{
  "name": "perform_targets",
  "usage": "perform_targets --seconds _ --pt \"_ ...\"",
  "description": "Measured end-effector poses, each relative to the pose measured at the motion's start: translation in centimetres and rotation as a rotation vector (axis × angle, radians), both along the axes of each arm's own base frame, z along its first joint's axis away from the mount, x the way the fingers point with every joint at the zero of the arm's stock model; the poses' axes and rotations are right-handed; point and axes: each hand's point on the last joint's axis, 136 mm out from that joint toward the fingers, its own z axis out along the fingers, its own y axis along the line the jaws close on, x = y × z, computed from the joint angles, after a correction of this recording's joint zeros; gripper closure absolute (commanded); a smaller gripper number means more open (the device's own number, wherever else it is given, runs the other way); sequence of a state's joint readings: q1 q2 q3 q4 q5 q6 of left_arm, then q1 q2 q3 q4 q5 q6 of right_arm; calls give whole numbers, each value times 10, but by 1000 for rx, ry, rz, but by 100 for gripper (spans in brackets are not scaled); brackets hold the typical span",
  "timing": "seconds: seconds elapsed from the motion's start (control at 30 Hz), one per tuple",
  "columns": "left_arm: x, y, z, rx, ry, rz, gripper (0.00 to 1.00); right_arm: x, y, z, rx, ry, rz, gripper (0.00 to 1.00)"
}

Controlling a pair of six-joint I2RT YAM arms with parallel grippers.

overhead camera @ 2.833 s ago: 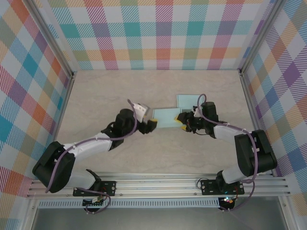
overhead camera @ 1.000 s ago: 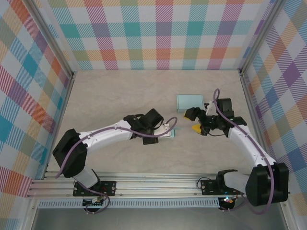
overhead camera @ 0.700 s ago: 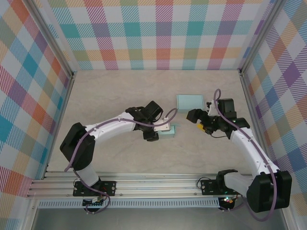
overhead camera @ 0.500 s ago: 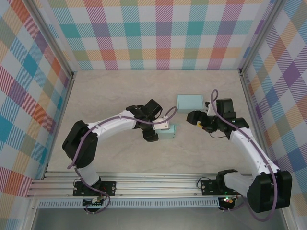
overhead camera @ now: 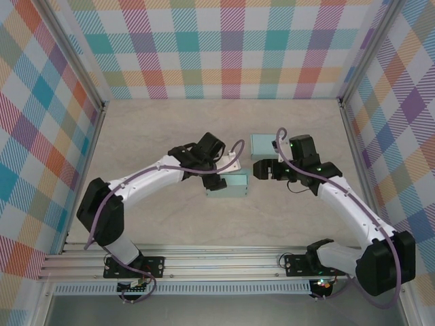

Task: Fold the paper box

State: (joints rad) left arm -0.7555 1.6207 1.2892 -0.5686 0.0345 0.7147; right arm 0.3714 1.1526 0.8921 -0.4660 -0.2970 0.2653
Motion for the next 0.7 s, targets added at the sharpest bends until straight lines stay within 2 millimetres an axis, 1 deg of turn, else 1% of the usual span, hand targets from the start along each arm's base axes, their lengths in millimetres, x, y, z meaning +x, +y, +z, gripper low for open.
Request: perform_targets --seconds 0.07,0.13,0.17,0.23,0.4,0.57,0.7 --pt "4 -1 14 -47 -29 45 28 1 6 0 -15 -17 27 23" --pt "7 1 21 -86 -49 85 28 2 11 -2 -33 -29 55 27" --pt "7 2 22 -100 -55 105 29 3 14 -4 -42 -33 68 28" --pt "6 6 19 -116 -55 137 29 5 17 -7 -59 -35 85 29" --pt "5 14 1 -111 -37 205 30 11 22 -17 -97 -33 112 30" --pt "11 17 -2 -119 -52 252 31 15 25 -27 -128 -24 132 32" --pt "16 17 -4 -122 -62 278 35 18 32 -31 -150 -25 161 35"
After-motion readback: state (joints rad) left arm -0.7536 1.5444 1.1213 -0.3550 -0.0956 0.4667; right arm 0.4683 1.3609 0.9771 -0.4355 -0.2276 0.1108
